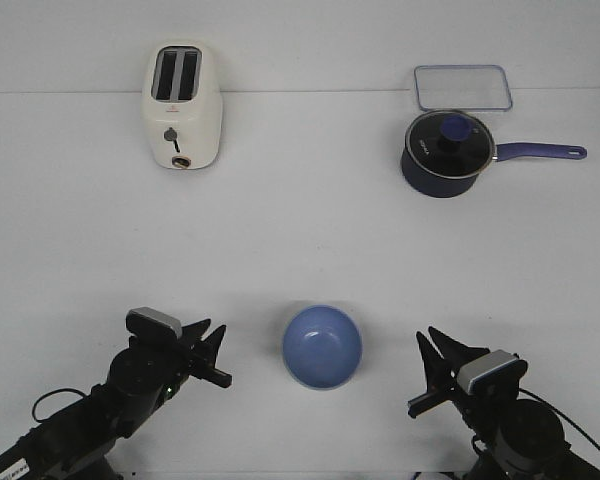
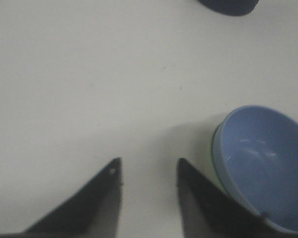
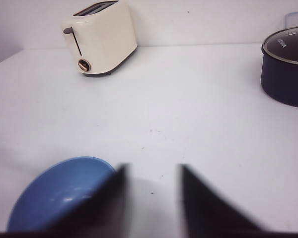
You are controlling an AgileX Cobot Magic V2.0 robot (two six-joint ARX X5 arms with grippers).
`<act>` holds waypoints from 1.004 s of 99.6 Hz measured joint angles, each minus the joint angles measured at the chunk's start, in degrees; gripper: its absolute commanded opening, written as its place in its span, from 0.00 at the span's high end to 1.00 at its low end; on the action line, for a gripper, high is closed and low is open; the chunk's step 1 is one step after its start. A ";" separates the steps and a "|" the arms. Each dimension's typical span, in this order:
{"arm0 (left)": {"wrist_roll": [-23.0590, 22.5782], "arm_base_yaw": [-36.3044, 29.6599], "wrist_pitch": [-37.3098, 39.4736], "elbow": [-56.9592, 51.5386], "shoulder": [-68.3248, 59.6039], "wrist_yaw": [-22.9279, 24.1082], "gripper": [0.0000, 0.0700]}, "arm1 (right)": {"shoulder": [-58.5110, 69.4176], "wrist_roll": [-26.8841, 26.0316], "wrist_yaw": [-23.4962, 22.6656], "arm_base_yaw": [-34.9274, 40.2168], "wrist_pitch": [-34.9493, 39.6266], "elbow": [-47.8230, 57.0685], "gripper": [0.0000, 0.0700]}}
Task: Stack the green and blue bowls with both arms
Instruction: 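Open the left gripper and withdraw it from the stacked bowls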
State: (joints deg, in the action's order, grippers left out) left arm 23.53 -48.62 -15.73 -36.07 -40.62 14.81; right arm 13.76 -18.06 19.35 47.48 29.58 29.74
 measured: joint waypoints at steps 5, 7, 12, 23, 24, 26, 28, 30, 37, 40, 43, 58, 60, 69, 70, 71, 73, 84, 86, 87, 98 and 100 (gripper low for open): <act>1.01 0.02 0.85 1.77 0.74 0.02 0.99 | 0.00 0.02 0.00 0.00 0.17 0.00 0.99; 1.22 0.02 0.81 1.86 0.90 0.02 0.99 | 0.00 0.02 0.00 0.00 0.17 0.00 0.99; 1.25 0.02 2.34 1.81 1.22 0.02 0.98 | 0.00 0.02 0.00 0.00 0.15 0.00 0.99; 0.74 0.02 3.48 1.11 1.86 0.02 0.98 | 0.00 -0.63 -0.04 0.00 0.15 0.00 0.99; 0.70 0.00 3.45 1.11 1.95 0.02 0.98 | 0.00 -0.70 -0.04 0.00 0.15 0.00 0.99; 0.55 0.00 3.41 1.11 2.01 0.02 0.98 | 0.00 -0.83 -0.04 0.00 0.15 0.00 0.99; 0.50 0.00 3.37 1.11 2.01 0.02 0.98 | 0.00 -0.87 -0.02 0.00 0.15 0.00 0.99; 0.39 0.00 3.37 1.11 2.03 0.02 0.98 | 0.00 -0.92 -0.02 0.04 0.15 0.00 0.99; 0.31 0.00 3.85 1.11 2.01 0.02 0.98 | -0.02 -1.22 -0.02 0.02 0.15 0.00 0.99; 0.24 0.00 4.48 1.11 2.01 0.02 0.98 | 0.00 -1.27 -0.02 0.04 0.15 0.00 0.99; 0.15 0.00 5.25 1.11 2.01 0.02 0.98 | 0.00 -1.29 0.00 0.04 0.15 0.00 0.99; -0.02 0.00 7.67 1.11 2.01 0.02 0.98 | 0.00 -1.31 -0.02 0.04 0.15 0.00 0.99; -0.02 0.00 8.09 1.11 2.01 0.02 0.98 | -0.02 -1.31 -0.02 0.04 0.15 0.00 0.99; -0.02 0.00 9.29 1.11 2.03 0.02 0.98 | 0.00 -1.33 -0.02 0.04 0.15 0.00 0.99; -0.04 0.00 9.31 1.11 2.03 0.02 0.98 | -0.02 -1.33 -0.02 0.04 0.15 0.00 0.99; -0.02 0.00 9.33 1.11 2.03 0.02 0.98 | 0.00 -1.33 -0.02 0.04 0.15 0.00 0.99; -0.02 0.00 9.31 1.11 2.03 0.02 0.98 | 0.00 -1.33 -0.02 0.02 0.15 0.00 0.99; -1.40 1.07 9.07 1.14 3.98 -0.17 0.98 | -0.02 -1.33 0.00 0.04 0.15 0.00 0.99; -2.38 1.90 9.11 1.18 4.74 -0.44 0.98 | 0.00 -1.33 0.00 0.02 0.15 0.00 0.99; -2.99 2.38 9.18 1.22 5.18 -0.74 0.98 | 0.00 -1.33 0.00 0.04 0.15 0.00 0.99; -10.73 10.40 12.39 4.70 11.32 -6.16 0.98 | 0.00 -1.33 -0.02 0.04 0.15 0.00 0.99; -12.09 12.28 12.87 5.99 12.79 -7.19 0.98 | 0.00 -1.33 -0.02 0.04 0.15 0.00 0.99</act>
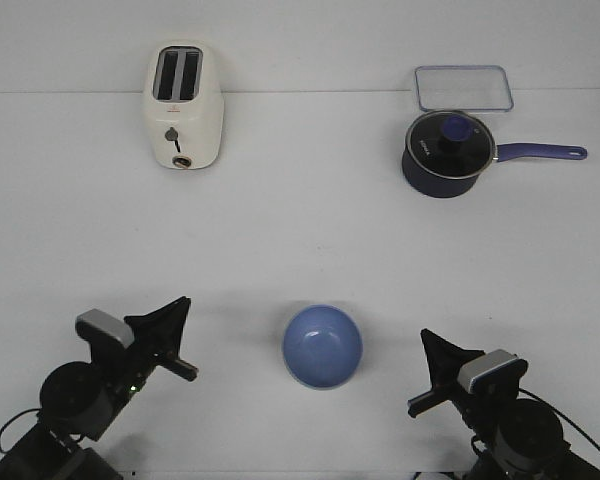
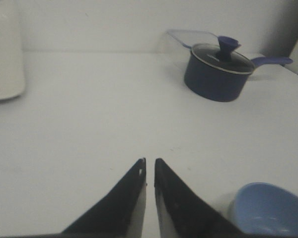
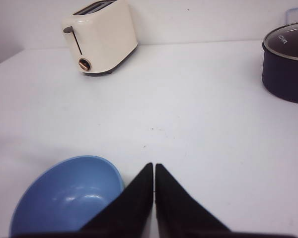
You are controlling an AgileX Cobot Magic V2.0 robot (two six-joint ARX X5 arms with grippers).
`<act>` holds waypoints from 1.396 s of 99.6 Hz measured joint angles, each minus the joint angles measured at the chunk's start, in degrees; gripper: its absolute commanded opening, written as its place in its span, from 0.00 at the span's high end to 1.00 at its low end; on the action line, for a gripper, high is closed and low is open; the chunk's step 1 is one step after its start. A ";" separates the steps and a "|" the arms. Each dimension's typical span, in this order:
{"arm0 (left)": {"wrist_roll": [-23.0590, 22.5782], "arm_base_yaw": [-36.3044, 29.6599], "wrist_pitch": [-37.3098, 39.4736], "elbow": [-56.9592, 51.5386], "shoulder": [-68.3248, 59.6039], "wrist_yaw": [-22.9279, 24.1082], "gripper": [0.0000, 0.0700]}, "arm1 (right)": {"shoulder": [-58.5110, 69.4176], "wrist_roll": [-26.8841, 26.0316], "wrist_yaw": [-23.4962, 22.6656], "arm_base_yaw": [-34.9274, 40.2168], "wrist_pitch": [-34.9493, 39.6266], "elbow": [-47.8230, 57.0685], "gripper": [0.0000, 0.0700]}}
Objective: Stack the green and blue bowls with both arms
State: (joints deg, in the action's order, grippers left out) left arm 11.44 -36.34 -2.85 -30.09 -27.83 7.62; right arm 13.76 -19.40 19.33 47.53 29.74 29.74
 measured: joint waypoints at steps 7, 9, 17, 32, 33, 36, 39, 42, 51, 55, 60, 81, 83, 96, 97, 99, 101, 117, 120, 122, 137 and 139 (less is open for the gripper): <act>-3.52 7.32 1.40 5.42 5.49 -1.70 0.98 | -0.02 -0.02 0.02 0.00 0.00 0.00 0.99; -4.15 9.64 1.70 7.15 7.06 -1.75 0.98 | 0.00 -0.02 0.02 0.00 0.00 0.00 0.99; -5.77 19.23 2.10 14.03 13.66 -1.79 0.98 | 0.00 -0.02 0.02 0.00 0.00 0.00 0.99; -6.54 33.77 1.09 22.86 24.79 -1.68 0.98 | -0.02 -0.07 0.02 0.00 0.00 0.00 0.99; -6.56 34.38 1.11 23.15 25.24 -1.68 0.98 | 0.00 -0.07 0.02 0.00 0.00 0.00 0.99; -6.69 35.89 1.33 23.93 26.32 -1.70 0.98 | -0.02 -0.09 0.02 0.00 0.00 0.00 0.99; -6.95 36.96 1.68 24.63 27.04 -1.70 0.98 | -0.02 -0.11 0.02 0.00 0.00 0.00 0.99; -7.23 37.59 2.05 25.27 27.47 -1.70 0.98 | -0.02 -0.11 0.02 0.00 0.00 0.00 0.99; -8.13 37.77 2.38 26.97 27.58 -1.75 0.98 | -0.02 -0.13 0.02 0.00 0.00 0.00 0.99; -8.63 37.77 2.34 27.74 27.58 -1.81 0.98 | -0.02 -0.13 0.00 0.00 0.00 0.00 0.99; -9.18 37.77 1.68 28.13 27.52 -1.81 0.98 | -0.02 -0.13 0.02 0.00 0.00 0.00 0.99; -10.82 36.59 3.19 28.13 27.56 -1.88 0.98 | -0.02 -0.15 0.00 0.00 0.00 0.00 0.99; -10.93 36.50 3.21 28.13 27.58 -1.95 0.98 | -0.02 -0.15 0.02 0.00 0.00 0.00 0.99; -11.02 36.48 3.26 28.13 27.56 -1.95 0.98 | -0.02 -0.15 0.02 0.00 0.00 0.00 0.99; -11.04 36.48 3.28 28.13 27.56 -1.95 0.98 | -0.02 -0.15 0.02 0.00 0.00 0.00 0.99; -11.06 36.48 3.28 28.13 27.56 -1.95 0.98 | -0.02 -0.15 0.02 0.00 0.00 0.00 0.99; -11.08 36.48 3.28 28.13 27.56 -1.95 0.98 | -0.02 -0.15 0.02 0.00 0.00 0.00 0.99; -11.15 36.48 3.30 28.13 27.56 -1.95 0.98 | -0.02 -0.15 0.02 0.00 0.00 0.00 0.99; -11.15 36.48 3.30 28.13 27.56 -1.95 0.98 | -0.02 -0.15 0.02 0.00 0.00 0.00 0.99; -11.15 36.48 3.30 28.13 27.56 -1.95 0.98 | -0.02 -0.15 0.00 0.00 0.00 0.00 0.99; -11.15 36.48 3.30 28.13 27.56 -1.95 0.98 | -0.02 -0.15 0.02 0.00 0.00 0.00 0.99; -11.15 36.48 3.30 28.13 27.56 -1.95 0.98 | -0.02 -0.15 0.02 0.00 0.00 0.00 0.99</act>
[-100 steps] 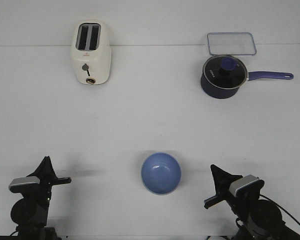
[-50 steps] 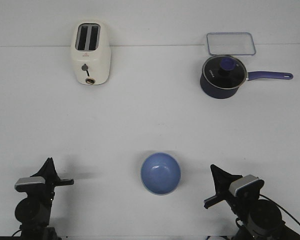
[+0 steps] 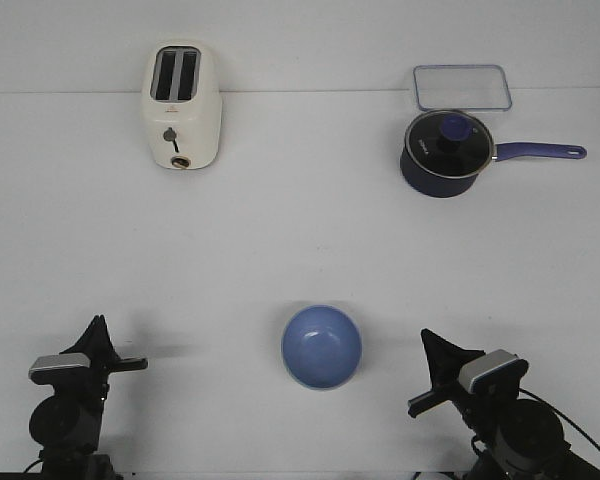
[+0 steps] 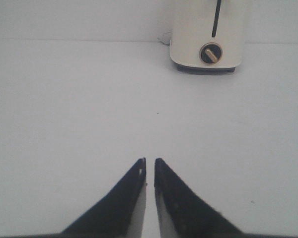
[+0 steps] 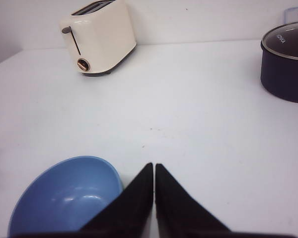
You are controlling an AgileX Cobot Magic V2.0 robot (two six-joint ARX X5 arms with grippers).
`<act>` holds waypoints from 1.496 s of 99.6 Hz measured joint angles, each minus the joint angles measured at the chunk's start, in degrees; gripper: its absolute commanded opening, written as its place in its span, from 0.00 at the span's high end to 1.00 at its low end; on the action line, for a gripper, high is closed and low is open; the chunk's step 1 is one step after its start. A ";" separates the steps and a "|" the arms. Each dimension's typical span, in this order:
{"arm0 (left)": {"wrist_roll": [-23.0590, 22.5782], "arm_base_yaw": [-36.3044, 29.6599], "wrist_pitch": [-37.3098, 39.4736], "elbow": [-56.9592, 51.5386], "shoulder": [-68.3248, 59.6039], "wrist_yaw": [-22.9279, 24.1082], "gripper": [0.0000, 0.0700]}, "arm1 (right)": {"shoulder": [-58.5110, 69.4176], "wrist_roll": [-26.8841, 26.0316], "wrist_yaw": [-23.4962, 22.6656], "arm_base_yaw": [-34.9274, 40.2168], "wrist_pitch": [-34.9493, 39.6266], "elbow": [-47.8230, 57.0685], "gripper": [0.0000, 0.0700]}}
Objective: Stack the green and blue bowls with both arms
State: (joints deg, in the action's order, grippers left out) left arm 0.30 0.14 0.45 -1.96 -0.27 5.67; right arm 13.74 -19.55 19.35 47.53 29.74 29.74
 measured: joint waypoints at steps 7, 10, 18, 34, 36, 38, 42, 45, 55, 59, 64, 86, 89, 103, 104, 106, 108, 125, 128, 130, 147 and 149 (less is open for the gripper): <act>0.00 0.00 0.00 0.00 0.00 0.00 0.98 | 0.00 0.04 0.00 0.00 0.00 0.00 0.99; 0.00 0.00 0.00 0.00 0.00 0.00 0.98 | 0.00 0.20 0.00 0.00 0.00 0.00 0.99; 0.00 0.00 0.00 0.00 0.00 0.00 0.98 | 0.00 1.92 1.68 -0.72 0.00 0.00 0.99; 0.00 0.00 0.02 0.00 0.00 0.00 0.98 | -0.66 7.48 -1.07 -13.97 -3.26 -2.43 0.99; -0.02 0.00 0.02 0.00 0.00 -0.02 0.98 | -0.94 8.22 -2.29 -16.39 -4.42 -3.54 0.99; -0.02 0.00 0.02 0.00 0.00 0.00 0.98 | -1.29 9.03 -3.63 -18.91 -5.75 -4.85 0.99; -0.02 0.00 0.02 0.00 0.00 0.00 0.98 | -2.01 10.60 -6.45 -24.17 -8.63 -7.93 0.99; -0.02 0.00 0.02 0.00 0.00 0.00 0.98 | -2.69 11.85 -8.33 -28.11 -10.95 -10.51 0.99; -0.02 0.00 0.02 0.00 0.00 0.00 0.98 | -6.10 15.08 -15.37 -39.85 -16.81 -18.53 0.99; -0.02 0.00 0.04 0.00 0.00 0.00 0.98 | -7.72 15.72 -17.33 -43.30 -18.03 -20.83 0.99; -0.02 0.00 0.04 0.00 0.00 0.00 0.98 | -9.68 16.44 -18.32 -45.88 -19.28 -22.77 0.99; -0.04 0.00 0.17 0.00 0.02 0.00 0.98 | -13.68 18.73 -18.84 -47.78 -20.41 -28.85 0.99; -0.04 0.00 0.17 0.00 0.00 0.00 0.98 | -13.40 18.86 -18.78 -47.82 -21.05 -28.87 0.99; -0.31 0.00 0.39 0.00 0.00 -0.02 0.98 | -13.66 19.34 -18.99 -47.87 -21.84 -28.87 0.99; -0.33 0.00 0.39 0.00 0.00 -0.02 0.98 | -13.64 19.32 -18.97 -47.87 -21.84 -28.87 0.99; -0.37 0.00 0.39 0.00 0.00 0.00 0.98 | -13.57 19.32 -18.99 -47.87 -21.79 -28.87 0.99; -0.39 0.00 0.39 0.00 0.00 0.00 0.98 | -13.49 19.32 -18.99 -47.87 -21.81 -28.87 0.99; -0.42 0.00 0.42 0.00 0.00 0.00 0.98 | -13.42 19.32 -18.99 -47.87 -23.39 -28.87 0.99; -0.42 0.00 0.42 0.00 0.00 0.00 0.98 | -13.42 19.32 -18.97 -47.87 -23.41 -28.87 0.99; -0.42 0.00 0.42 0.00 0.00 0.00 0.98 | -13.42 19.32 -18.97 -47.87 -23.41 -28.87 0.99; -0.42 0.00 0.42 0.00 0.00 0.00 0.98 | -13.42 19.32 -18.97 -47.87 -23.41 -28.87 0.99; -0.42 0.00 0.42 0.00 0.00 0.00 0.98 | -13.42 19.32 -18.99 -47.87 -23.41 -28.87 0.99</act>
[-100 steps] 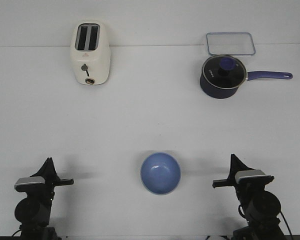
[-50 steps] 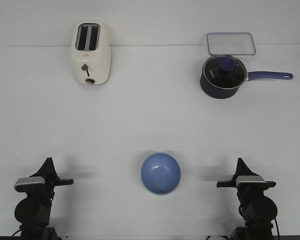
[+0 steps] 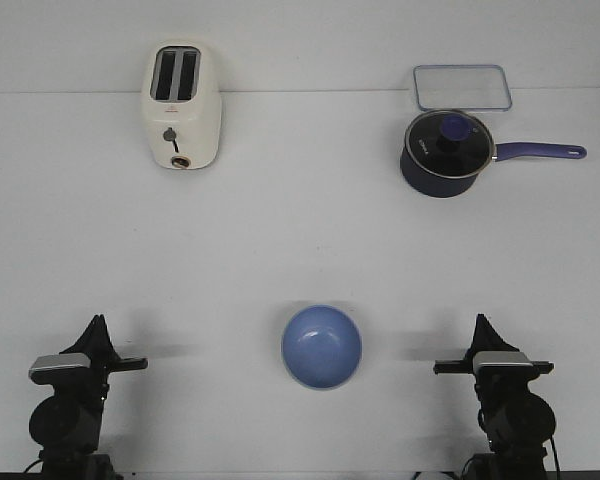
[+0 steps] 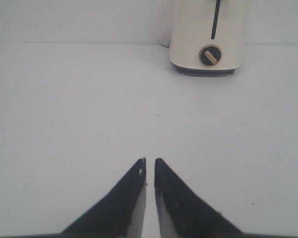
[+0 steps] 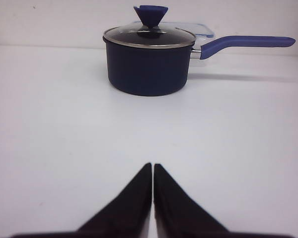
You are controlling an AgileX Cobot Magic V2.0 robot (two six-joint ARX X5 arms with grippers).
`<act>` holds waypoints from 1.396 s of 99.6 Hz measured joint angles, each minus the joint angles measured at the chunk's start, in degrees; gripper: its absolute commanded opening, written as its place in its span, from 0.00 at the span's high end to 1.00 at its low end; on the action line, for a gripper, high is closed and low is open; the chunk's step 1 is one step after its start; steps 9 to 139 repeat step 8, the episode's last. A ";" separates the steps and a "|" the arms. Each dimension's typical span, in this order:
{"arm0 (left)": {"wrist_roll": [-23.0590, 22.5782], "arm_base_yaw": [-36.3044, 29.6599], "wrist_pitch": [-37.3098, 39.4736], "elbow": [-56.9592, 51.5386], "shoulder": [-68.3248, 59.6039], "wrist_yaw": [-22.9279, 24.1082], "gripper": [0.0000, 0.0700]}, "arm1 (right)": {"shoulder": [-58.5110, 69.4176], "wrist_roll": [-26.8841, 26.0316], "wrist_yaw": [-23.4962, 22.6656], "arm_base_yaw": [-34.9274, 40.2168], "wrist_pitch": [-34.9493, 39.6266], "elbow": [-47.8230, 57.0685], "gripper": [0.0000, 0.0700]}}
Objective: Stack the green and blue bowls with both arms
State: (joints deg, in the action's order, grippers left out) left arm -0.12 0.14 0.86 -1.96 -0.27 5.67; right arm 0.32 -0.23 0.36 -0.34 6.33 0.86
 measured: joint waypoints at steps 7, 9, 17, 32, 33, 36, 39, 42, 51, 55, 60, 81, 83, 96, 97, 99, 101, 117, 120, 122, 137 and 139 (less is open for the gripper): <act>0.00 0.00 0.00 0.00 0.00 0.00 0.98 | 0.00 0.00 0.02 0.00 0.00 0.00 0.99; 0.00 0.00 0.00 0.00 0.00 0.00 0.98 | 0.00 0.00 0.02 0.00 0.00 0.00 0.99; 0.00 0.00 0.00 0.00 0.00 0.00 0.98 | 0.00 0.00 0.02 0.00 0.00 0.00 0.99; 0.00 0.00 0.00 0.00 0.00 0.00 0.98 | 0.00 0.00 0.02 0.00 0.00 0.00 0.99; 0.00 0.00 0.00 0.00 0.00 0.00 0.98 | 0.00 0.00 0.02 0.00 0.00 0.00 0.99; 0.00 0.00 0.00 0.00 0.00 0.00 0.98 | 0.00 0.00 0.02 0.00 0.00 0.00 0.99; 0.00 0.00 0.00 0.00 0.00 0.00 0.98 | 0.00 0.00 0.02 0.00 0.00 0.00 0.99; 0.00 0.00 0.00 0.00 0.00 0.00 0.98 | 0.00 0.00 0.02 0.00 0.00 0.00 0.99; 0.00 0.00 0.00 0.00 0.00 0.00 0.98 | 0.00 0.00 0.02 0.00 0.00 0.00 0.99; 0.00 0.00 0.00 0.00 0.00 0.00 0.98 | 0.00 0.00 0.02 0.00 0.00 0.00 0.99; 0.00 0.00 0.00 0.00 0.00 0.00 0.98 | 0.00 0.00 0.02 0.00 0.00 0.00 0.99; 0.00 0.00 0.00 0.00 0.00 0.00 0.98 | 0.00 0.00 0.02 0.00 0.00 0.00 0.99; 0.00 0.00 0.00 0.00 0.00 0.00 0.98 | 0.00 0.00 0.02 0.00 0.00 0.00 0.99; 0.00 0.00 0.00 0.00 0.00 0.00 0.98 | 0.00 0.00 0.02 0.00 0.00 0.00 0.99; 0.00 0.00 0.00 0.00 0.00 0.00 0.98 | 0.00 0.00 0.02 0.00 0.00 0.00 0.99; 0.00 0.00 0.00 0.00 0.00 0.00 0.98 | 0.00 0.00 0.02 0.00 0.00 0.00 0.99; 0.00 0.00 0.00 0.00 0.00 0.00 0.98 | 0.00 0.00 0.02 0.00 0.00 0.00 0.99; 0.00 0.00 0.00 0.00 0.00 0.00 0.98 | 0.00 0.00 0.02 0.00 0.00 0.00 0.99; 0.00 0.00 0.00 0.00 0.00 0.00 0.98 | 0.00 0.00 0.02 0.00 0.00 0.00 0.99; 0.00 0.00 0.00 0.00 0.00 0.00 0.98 | 0.00 0.00 0.02 0.00 0.00 0.00 0.99; 0.00 0.00 0.00 0.00 0.00 0.00 0.98 | 0.00 0.00 0.02 0.00 0.00 0.00 0.99; 0.00 0.00 0.00 0.00 0.00 0.00 0.98 | 0.00 0.00 0.02 0.00 0.00 0.00 0.99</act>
